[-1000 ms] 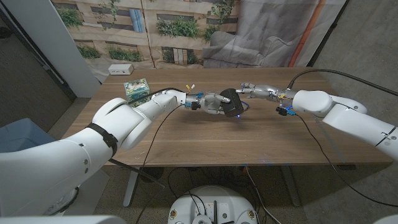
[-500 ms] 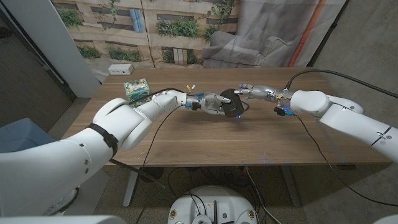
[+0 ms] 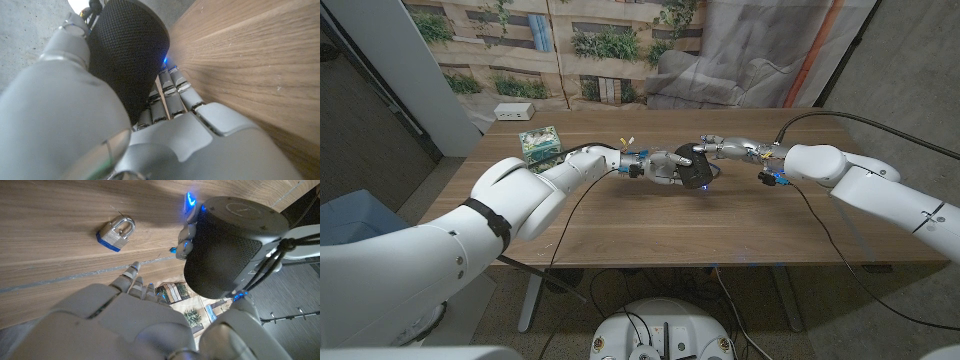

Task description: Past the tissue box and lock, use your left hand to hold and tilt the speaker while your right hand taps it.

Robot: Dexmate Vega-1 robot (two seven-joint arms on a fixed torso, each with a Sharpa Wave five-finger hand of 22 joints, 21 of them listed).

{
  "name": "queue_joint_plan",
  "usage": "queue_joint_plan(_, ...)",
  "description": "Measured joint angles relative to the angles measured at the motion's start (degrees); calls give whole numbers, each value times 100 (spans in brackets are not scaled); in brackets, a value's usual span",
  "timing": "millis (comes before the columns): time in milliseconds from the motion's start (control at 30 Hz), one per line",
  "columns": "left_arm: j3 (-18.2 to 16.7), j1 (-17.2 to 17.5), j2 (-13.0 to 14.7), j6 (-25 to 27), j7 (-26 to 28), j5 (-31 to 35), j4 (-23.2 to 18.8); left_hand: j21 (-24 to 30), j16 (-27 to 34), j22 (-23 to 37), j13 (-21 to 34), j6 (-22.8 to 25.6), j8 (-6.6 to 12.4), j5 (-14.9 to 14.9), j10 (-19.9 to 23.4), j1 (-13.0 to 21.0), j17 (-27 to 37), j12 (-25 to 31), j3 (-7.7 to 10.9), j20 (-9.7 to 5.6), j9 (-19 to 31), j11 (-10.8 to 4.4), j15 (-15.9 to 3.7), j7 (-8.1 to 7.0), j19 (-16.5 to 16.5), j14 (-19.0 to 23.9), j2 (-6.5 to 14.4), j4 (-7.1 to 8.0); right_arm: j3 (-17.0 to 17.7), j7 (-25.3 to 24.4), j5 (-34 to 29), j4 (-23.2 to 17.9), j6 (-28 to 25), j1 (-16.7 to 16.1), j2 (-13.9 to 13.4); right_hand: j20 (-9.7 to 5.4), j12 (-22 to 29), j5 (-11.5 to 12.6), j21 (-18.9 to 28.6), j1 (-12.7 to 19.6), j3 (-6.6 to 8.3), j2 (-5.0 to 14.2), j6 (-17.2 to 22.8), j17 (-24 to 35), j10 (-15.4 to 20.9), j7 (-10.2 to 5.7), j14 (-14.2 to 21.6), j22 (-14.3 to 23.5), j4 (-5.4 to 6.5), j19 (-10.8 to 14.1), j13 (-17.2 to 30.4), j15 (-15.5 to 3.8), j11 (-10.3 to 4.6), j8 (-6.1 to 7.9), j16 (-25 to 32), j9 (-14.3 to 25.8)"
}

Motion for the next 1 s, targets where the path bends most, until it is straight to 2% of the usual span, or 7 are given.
queue_joint_plan(1000,-34,-17,-100,-50,136,39,94,-1,-15,-2,0,10,0,0,20,0,0,14,23,-10,-4,20,0,10,12,39,0,-23,-73,36,-30,175,52,72,105,-1,40,22,0,-39,-40,39,0,1,1,0,-7,0,41,1,0,-8,0,0,22,-1)
